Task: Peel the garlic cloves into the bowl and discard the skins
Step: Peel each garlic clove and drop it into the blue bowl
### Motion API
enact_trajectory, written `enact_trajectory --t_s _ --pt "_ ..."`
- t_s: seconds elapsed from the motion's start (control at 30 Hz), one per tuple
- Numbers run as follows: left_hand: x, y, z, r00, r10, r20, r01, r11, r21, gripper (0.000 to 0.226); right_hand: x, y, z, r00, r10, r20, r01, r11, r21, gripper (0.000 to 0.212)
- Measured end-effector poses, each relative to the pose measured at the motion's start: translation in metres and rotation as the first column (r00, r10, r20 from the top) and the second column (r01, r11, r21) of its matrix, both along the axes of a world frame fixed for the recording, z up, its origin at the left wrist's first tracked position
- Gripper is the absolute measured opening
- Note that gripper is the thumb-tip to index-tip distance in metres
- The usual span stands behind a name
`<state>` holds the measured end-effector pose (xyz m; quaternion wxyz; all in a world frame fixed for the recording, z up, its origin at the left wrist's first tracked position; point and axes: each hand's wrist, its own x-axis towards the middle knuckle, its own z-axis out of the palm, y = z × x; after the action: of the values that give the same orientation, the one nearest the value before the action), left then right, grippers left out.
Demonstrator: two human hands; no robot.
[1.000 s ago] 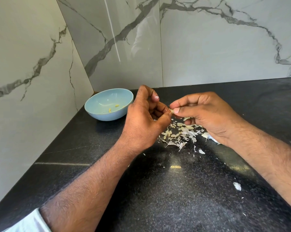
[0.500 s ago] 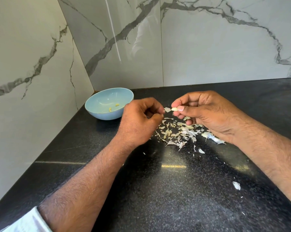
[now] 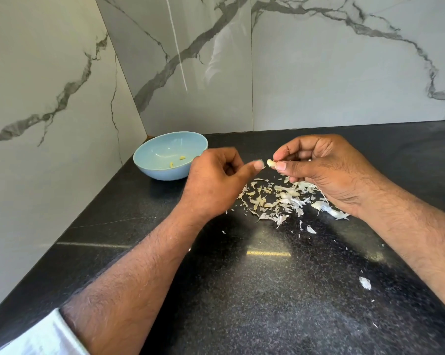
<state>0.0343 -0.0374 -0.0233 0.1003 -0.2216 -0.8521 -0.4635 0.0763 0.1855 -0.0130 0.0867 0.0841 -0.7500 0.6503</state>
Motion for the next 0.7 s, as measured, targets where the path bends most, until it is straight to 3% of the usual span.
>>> enact_trajectory --t_s 0.07,0.17,0.23,0.37,0.47,0.53,0.7 --pt "-0.0039 -0.0001 -0.0015 0.998 0.068 0.017 -0.068 0.997 -0.021 0.05 0.0001 0.0005 0.0002 0.999 -0.027 -0.026 0.028 0.999 0.02 0.027" --pt "-0.005 -0.0037 0.001 0.998 0.058 -0.033 -0.059 0.998 -0.028 0.025 0.0002 -0.0008 0.0006 0.997 -0.054 -0.057 0.057 0.997 0.06 0.026" --pt "-0.002 -0.0028 0.0017 1.0 0.002 -0.013 -0.002 0.999 -0.043 0.023 0.0004 -0.0016 0.0007 0.994 -0.069 -0.084 0.076 0.993 0.095 0.021" --pt "-0.0006 0.0002 -0.0002 0.999 0.037 0.028 -0.036 0.999 -0.021 0.049 0.0019 -0.0039 0.0005 0.98 -0.097 -0.173 0.132 0.969 0.209 0.016" --pt "-0.0039 -0.004 0.0009 1.0 0.0 -0.018 0.0 1.0 -0.004 0.019 0.0032 -0.0057 0.0004 0.97 -0.123 -0.211 0.183 0.939 0.292 0.015" --pt "-0.0031 -0.0034 -0.001 0.999 -0.047 -0.026 0.046 0.999 -0.016 0.025 0.0035 -0.0053 0.0006 0.968 -0.126 -0.217 0.191 0.93 0.314 0.015" --pt "-0.0009 0.0022 -0.0066 0.983 -0.163 -0.08 0.164 0.987 0.006 0.016 0.0059 -0.0079 0.0019 0.965 -0.106 -0.24 0.192 0.908 0.372 0.023"
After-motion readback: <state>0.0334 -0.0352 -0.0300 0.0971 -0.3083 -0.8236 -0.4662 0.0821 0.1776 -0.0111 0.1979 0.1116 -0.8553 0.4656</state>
